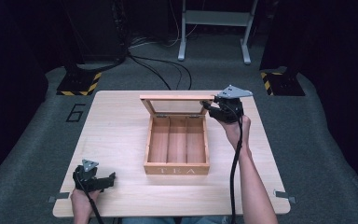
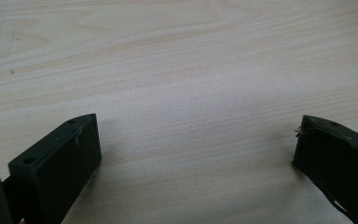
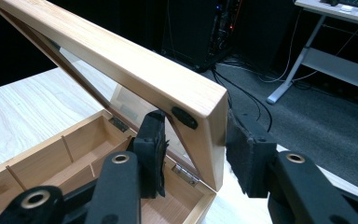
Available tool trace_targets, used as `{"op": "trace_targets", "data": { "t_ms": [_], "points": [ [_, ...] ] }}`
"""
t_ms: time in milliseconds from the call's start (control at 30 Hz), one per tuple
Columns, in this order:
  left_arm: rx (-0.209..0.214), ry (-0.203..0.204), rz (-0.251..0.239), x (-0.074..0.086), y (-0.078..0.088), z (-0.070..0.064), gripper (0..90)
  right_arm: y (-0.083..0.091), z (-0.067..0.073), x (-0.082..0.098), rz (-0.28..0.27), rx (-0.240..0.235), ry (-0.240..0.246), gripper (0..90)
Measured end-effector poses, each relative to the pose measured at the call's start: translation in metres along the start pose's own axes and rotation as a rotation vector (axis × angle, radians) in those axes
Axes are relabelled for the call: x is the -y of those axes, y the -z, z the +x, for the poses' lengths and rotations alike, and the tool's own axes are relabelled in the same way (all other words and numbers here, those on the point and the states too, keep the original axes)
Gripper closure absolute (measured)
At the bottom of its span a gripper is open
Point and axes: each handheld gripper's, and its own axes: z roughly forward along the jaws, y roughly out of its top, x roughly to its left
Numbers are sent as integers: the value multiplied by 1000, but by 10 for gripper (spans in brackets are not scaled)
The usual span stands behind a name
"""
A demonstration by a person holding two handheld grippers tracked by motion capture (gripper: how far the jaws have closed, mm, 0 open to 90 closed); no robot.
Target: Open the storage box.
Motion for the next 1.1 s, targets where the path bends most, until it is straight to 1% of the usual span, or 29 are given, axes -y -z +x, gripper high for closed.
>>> {"op": "trace_targets", "data": {
  "t_ms": [200,333,433,500,533,567,633,700,767,800,900,1033,1067,1100],
  "points": [
    [0,0,0,0,0,0,2,0,0,0,1,0,-2,584],
    [0,0,0,0,0,0,2,1,2,1,1,9,6,580],
    [0,0,0,0,0,0,2,3,2,3,3,1,-11,580],
    [0,0,0,0,0,0,2,4,3,4,-1,-3,-1,579],
    [0,0,0,0,0,0,2,4,3,5,-1,1,-5,577],
    [0,0,0,0,0,0,2,5,4,5,3,-1,-11,567],
    [0,0,0,0,0,0,2,6,5,7,-6,-19,-15,544],
    [-1,-1,0,0,0,0,2,8,9,7,-6,-24,-12,506],
    [0,0,0,0,0,0,2,8,13,7,8,-16,1,492],
    [-1,-1,0,0,0,0,2,9,16,8,6,-16,16,486],
    [0,0,-1,0,0,0,2,10,22,12,10,-11,14,465],
    [0,1,0,0,0,0,2,14,25,19,15,-15,3,430],
    [-3,-8,1,0,0,0,2,14,26,21,14,-16,4,418],
    [-2,-6,-1,0,0,0,2,15,26,23,15,-14,-1,409]
  ]
}}
